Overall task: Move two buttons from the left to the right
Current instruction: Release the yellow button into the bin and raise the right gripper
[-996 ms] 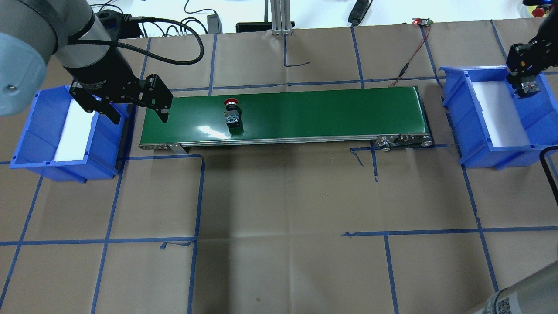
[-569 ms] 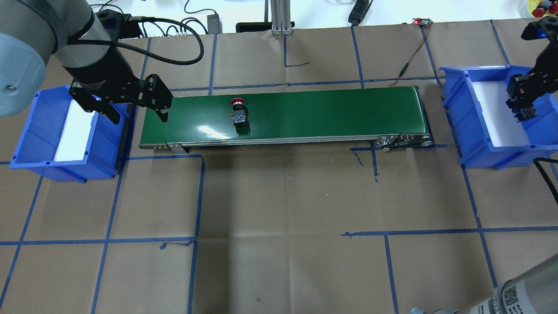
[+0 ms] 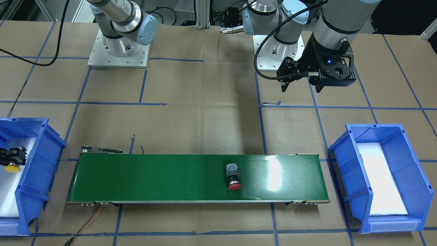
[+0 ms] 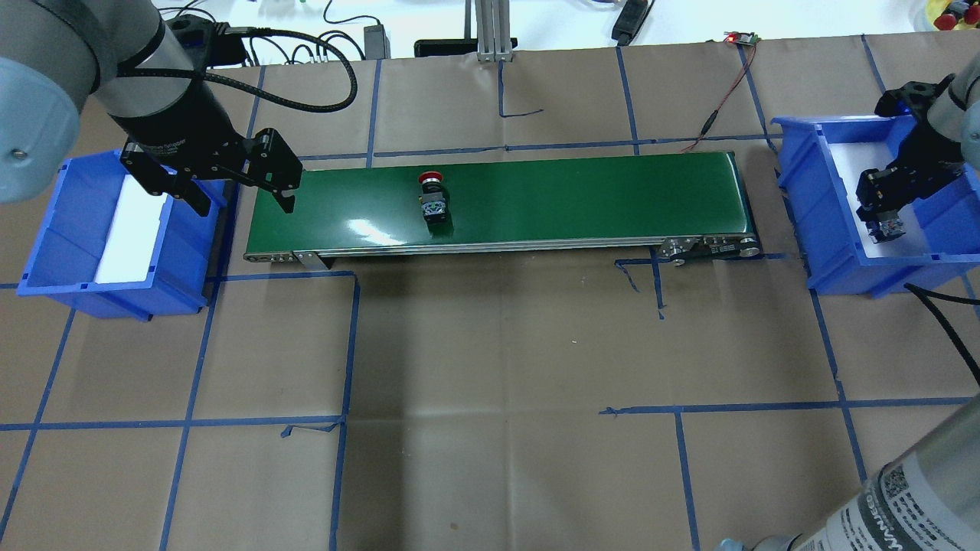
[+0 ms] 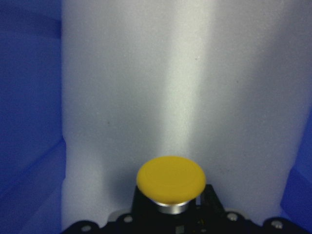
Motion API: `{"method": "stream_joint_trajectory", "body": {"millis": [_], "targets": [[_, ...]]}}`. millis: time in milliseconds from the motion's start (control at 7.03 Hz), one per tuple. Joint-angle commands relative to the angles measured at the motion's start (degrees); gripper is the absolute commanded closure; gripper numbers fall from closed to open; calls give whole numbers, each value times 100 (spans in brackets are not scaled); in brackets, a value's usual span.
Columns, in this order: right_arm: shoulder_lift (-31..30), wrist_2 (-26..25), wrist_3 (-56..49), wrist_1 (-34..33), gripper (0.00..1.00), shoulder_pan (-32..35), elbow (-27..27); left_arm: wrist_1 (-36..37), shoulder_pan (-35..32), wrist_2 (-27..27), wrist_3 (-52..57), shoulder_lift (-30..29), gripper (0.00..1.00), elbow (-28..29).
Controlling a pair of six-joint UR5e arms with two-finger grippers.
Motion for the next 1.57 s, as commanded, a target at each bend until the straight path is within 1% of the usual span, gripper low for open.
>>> {"method": "stream_joint_trajectory", "body": {"millis": [0, 142, 427, 569, 711, 854, 996, 1138, 1423], "targets": [[55, -35, 23, 0, 95, 0, 30, -9, 1, -6, 3, 4, 0, -1], [47, -297, 58, 26, 94, 0, 117, 0, 1, -6, -6, 4, 0, -1], [29, -422, 85, 52, 92, 0, 205, 0, 1, 3, -6, -5, 0, -10], [20, -431, 76, 61, 73, 0, 205, 0, 1, 3, -6, -5, 0, -10], [11, -405, 85, 70, 6, 0, 205, 0, 1, 3, 3, 12, 0, -10], [-6, -396, 76, 70, 2, 0, 153, 9, 19, -6, 20, 13, 0, -10], [-24, -396, 76, 79, 1, 9, 135, 26, 54, -6, 490, 13, 0, -10], [-41, -396, 85, 79, 1, 9, 109, 53, 54, -6, 730, 13, 0, -10], [-408, -396, 85, 105, 1, 35, -57, 62, 54, -6, 688, 4, 0, -10]]}}
